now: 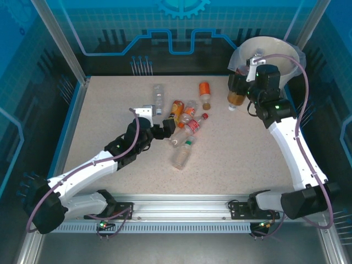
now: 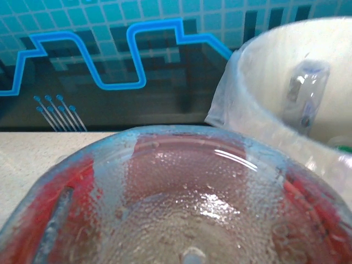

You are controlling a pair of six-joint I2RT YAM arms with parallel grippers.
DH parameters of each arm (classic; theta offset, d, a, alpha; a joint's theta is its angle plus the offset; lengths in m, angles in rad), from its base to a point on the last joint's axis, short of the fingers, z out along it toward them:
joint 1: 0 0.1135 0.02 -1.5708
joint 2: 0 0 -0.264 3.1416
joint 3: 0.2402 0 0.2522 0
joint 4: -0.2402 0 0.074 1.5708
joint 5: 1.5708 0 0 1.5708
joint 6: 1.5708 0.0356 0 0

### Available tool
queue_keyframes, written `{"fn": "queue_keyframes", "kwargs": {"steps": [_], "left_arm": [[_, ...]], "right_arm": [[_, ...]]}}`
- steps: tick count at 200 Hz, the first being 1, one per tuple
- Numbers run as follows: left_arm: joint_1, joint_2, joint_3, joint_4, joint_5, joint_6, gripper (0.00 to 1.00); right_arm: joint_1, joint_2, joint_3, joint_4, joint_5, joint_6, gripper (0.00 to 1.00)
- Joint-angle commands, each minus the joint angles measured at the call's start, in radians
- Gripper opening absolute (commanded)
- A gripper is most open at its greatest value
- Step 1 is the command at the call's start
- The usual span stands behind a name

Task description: Put the plastic bottles in the bin

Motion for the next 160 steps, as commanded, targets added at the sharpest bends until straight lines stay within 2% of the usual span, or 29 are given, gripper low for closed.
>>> {"fn": "queue_keyframes", "kwargs": {"steps": [1, 38, 80, 109, 127, 144, 160], "left_arm": [[0.007, -0.021, -0.014, -0.032, -0.035, -0.029, 0.99], [0.010, -0.019, -0.013, -0.057, -0.051, -0.028, 0.99], [0.018, -0.008, -0.010, -0.050, -0.073, -0.032, 0.99], [0.021, -0.003, -0.010, -0.051, -0.066, -0.034, 0.99], [0.022, 0.001, -0.015, -0.052, -0.067, -0.038, 0.99], [0.025, 0.013, -0.023, -0.040, -0.070, -0.050, 0.99], [0.028, 0.031, -0.017, -0.033, -0.060, -0.061, 0.99]], "right_arm": [[-0.019, 0.042, 0.110, -0.003, 0.048, -0.083, 0.50], [-0.067, 0.161, 0.311, 0.004, 0.066, -0.118, 0.49], [-0.165, 0.389, 0.610, -0.020, 0.146, -0.123, 0.49], [-0.201, 0.567, 0.847, -0.065, 0.278, -0.155, 0.50], [-0.209, 0.666, 0.997, -0.152, 0.352, -0.082, 0.54], [-0.206, 0.705, 1.020, -0.146, 0.357, -0.002, 0.53], [-0.171, 0.731, 0.989, -0.024, 0.494, -0.081, 0.52]]}}
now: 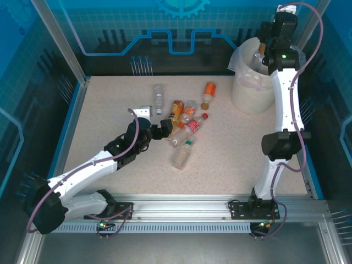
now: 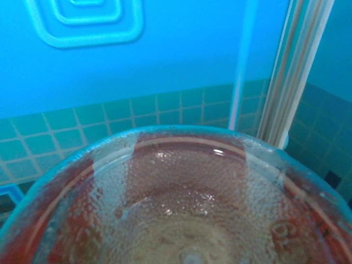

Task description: Put the plastic bottles in the bin

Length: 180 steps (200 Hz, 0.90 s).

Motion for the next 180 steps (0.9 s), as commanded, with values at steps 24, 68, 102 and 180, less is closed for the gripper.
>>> {"fn": "queue_keyframes", "kwargs": {"steps": [24, 68, 102, 180], "left_arm": [[0.014, 0.051, 0.009, 0.005, 0.013, -0.038, 0.99], [0.015, 0.076, 0.023, -0.011, 0.017, -0.028, 0.99], [0.014, 0.087, 0.027, -0.016, 0.015, -0.027, 0.99], [0.014, 0.166, 0.062, -0.004, 0.065, -0.056, 0.99]], "right_arm": [[0.080, 0.095, 0.046, 0.115, 0.307, -0.089, 0.51], [0.055, 0.064, -0.148, 0.146, 0.284, 0.019, 0.51], [0.006, 0.055, -0.174, 0.126, 0.262, 0.053, 0.50], [-0.069, -0.015, -0.369, 0.235, 0.334, -0.031, 0.53]]}}
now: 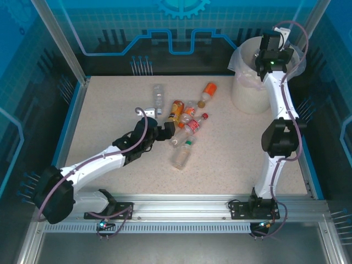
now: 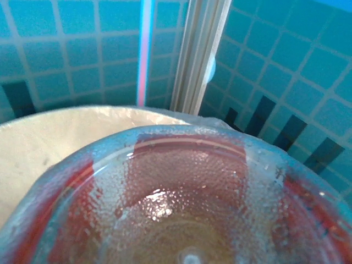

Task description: Put the plastic bottles in the bin

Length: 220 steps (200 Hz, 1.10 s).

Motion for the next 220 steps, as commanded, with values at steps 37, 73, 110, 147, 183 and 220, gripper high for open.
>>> {"fn": "queue_keyframes", "kwargs": {"steps": [37, 73, 110, 147, 183, 220], "left_arm": [[0.007, 0.068, 0.082, -0.015, 0.064, -0.028, 0.99], [0.006, 0.074, 0.088, -0.018, 0.080, -0.040, 0.99], [0.006, 0.057, 0.070, -0.028, 0.067, -0.042, 0.99], [0.007, 0.049, 0.059, -0.029, 0.057, -0.042, 0.99], [0.007, 0.056, 0.058, -0.023, 0.063, -0.049, 0.99], [0.008, 0.049, 0.061, -0.051, 0.047, -0.059, 0.99]], "right_arm": [[-0.038, -0.046, -0.061, 0.078, 0.036, -0.032, 0.57], [-0.025, -0.016, -0.031, 0.104, 0.122, -0.043, 0.79], [-0.023, 0.004, 0.026, 0.046, 0.133, 0.020, 0.92], [-0.026, 0.020, 0.119, -0.071, 0.083, 0.064, 0.96], [-0.022, 0.017, 0.167, -0.164, 0.022, 0.077, 0.99], [0.002, -0.035, 0.140, -0.230, -0.083, 0.068, 1.00]]}}
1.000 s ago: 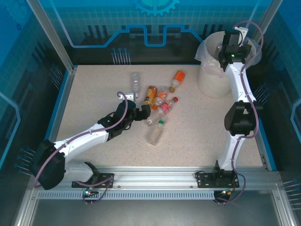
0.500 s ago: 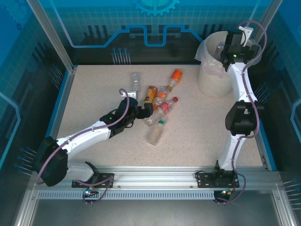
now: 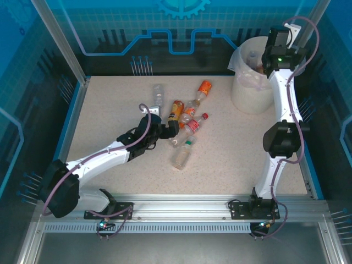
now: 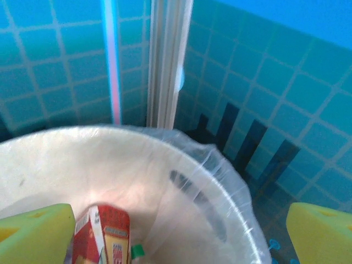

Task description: Put the plastic bottles in the bin

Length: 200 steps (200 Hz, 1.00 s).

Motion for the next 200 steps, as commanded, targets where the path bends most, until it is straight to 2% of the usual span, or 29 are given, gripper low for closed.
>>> {"fn": "queue_keyframes", "kwargs": {"steps": [1, 70, 111, 150, 173, 200], "left_arm": [[0.006, -0.015, 0.000, -0.034, -0.015, -0.019, 0.99], [0.011, -0.047, -0.024, -0.078, -0.087, -0.081, 0.99], [0.029, -0.056, -0.033, -0.092, -0.114, -0.136, 0.99], [0.037, -0.059, -0.047, -0.095, -0.156, -0.195, 0.99], [0.037, -0.065, -0.049, -0.099, -0.198, -0.226, 0.99], [0.037, -0.073, -0.050, -0.101, -0.187, -0.207, 0.99]], "right_arm": [[0.027, -0.041, -0.001, -0.077, -0.085, 0.008, 1.00], [0.125, -0.237, -0.182, -0.084, -0.252, 0.010, 1.00], [0.230, -0.412, -0.405, -0.047, -0.458, 0.010, 1.00], [0.331, -0.539, -0.654, 0.061, -0.680, 0.137, 0.99], [0.396, -0.512, -0.700, 0.080, -0.697, 0.195, 1.00], [0.440, -0.407, -0.687, 0.061, -0.565, 0.294, 1.00]]}}
